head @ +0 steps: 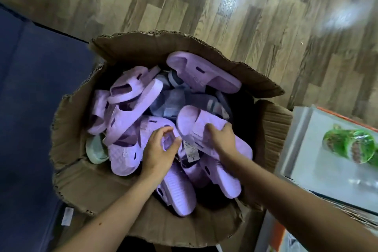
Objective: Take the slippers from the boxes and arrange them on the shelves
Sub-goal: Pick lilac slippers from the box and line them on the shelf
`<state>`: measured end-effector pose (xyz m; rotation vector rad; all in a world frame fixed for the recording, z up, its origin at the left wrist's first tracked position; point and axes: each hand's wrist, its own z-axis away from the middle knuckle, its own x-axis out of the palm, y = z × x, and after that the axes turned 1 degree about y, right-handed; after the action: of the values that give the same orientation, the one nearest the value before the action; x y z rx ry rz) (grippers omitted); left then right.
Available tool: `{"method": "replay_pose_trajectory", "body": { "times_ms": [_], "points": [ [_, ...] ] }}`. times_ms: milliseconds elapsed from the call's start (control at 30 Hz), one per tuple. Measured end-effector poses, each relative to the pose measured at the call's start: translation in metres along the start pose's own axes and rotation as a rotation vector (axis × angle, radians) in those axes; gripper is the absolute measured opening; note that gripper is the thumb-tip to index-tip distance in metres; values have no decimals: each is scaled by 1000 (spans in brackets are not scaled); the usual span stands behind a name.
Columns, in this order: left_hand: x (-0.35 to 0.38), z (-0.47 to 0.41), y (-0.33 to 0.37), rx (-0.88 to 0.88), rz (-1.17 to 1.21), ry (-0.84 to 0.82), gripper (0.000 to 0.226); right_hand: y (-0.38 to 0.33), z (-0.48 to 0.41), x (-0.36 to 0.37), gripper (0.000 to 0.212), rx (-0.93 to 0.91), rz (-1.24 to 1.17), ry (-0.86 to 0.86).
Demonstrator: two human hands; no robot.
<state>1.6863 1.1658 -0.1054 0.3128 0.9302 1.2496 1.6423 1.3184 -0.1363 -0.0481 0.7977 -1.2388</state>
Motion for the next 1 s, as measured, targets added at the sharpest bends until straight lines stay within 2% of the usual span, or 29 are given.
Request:
{"method": "replay_pose_trajectory", "body": {
  "times_ms": [100, 167, 233, 300, 367, 400, 533, 567, 633, 700, 767, 833, 867, 900, 1000],
  "points": [
    [5, 3, 0, -36, -12, -40, 46, -4, 35, -6, 23, -68, -186, -42],
    [7, 5, 0, -51, -3, -61, 45, -10, 50, -11, 14, -86, -266, -141],
    [4, 7, 2, -31, 12, 8, 39, -17, 56, -12, 16, -134, -266, -235],
    [-2, 7, 2, -19, -5, 126, 48, -21, 59, -5, 24, -174, -224, -311],
    [-8, 8, -1, 0, -97, 236, 72, -23, 61, 4, 25, -162, -171, -394],
    [-11, 8, -3, -18, -138, 276, 76, -23, 61, 9, 23, -158, -119, -426],
    [-28, 5, -21, -110, -186, 291, 56, -33, 61, 12, 19, -345, 322, -539],
    [-32, 5, -27, -119, -172, 289, 55, -40, 58, 9, 25, -386, 411, -529],
    [-37, 7, -38, -131, -132, 298, 60, -51, 40, 5, 31, -430, 406, -339],
    [-39, 11, -44, -136, -125, 299, 52, -61, 7, 5, 22, -347, 167, -121],
    [-38, 13, -48, -119, -125, 305, 48, -73, -21, 8, 3, -185, -27, -33],
    [-34, 15, -52, -115, -160, 351, 38, -82, -41, 10, 25, 49, -229, -101],
    [-32, 16, -53, -102, -186, 383, 37, -89, -45, 10, 28, 141, -309, -160],
    [-30, 18, -54, -77, -207, 409, 41, -93, -48, 13, 30, 183, -334, -211],
    [-27, 21, -61, 45, -193, 460, 50, -99, -44, 28, 46, 134, -307, -253]
  ]
}}
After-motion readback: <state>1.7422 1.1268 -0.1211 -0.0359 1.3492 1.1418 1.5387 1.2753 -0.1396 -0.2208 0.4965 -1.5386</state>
